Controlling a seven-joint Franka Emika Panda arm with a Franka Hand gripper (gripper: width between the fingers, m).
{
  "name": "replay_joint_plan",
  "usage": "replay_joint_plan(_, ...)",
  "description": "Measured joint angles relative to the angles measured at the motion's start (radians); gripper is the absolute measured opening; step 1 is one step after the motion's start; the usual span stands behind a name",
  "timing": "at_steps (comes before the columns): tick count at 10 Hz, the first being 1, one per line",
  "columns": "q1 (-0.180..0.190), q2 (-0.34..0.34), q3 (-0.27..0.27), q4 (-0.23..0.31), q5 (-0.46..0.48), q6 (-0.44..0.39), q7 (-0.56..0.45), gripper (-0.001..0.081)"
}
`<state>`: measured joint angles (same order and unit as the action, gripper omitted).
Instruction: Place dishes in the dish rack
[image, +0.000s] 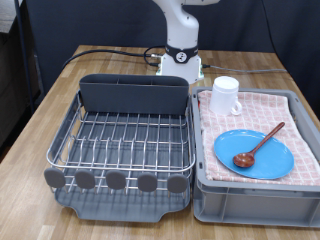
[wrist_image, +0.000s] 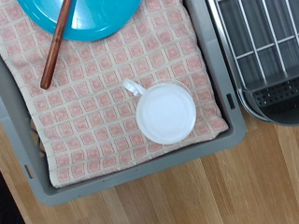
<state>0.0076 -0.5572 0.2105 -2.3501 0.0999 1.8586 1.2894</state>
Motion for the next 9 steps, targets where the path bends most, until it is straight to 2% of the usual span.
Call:
replay_joint_plan(2,-0.002,0.036,0.047,0.000,-0.015,0.053,0.063,0.0802)
replay_joint_plan(5,-0.004,0.103,0.113,0.005,-0.026,0.132,0.214,0.0802)
replay_joint_plan(8,-0.007,0.185,0.139,0.010,-0.036,0.249,0.300,0.0802)
replay_joint_plan(9,-0.008,0.214,0.142,0.022,-0.050,0.255,0.312,0.0802)
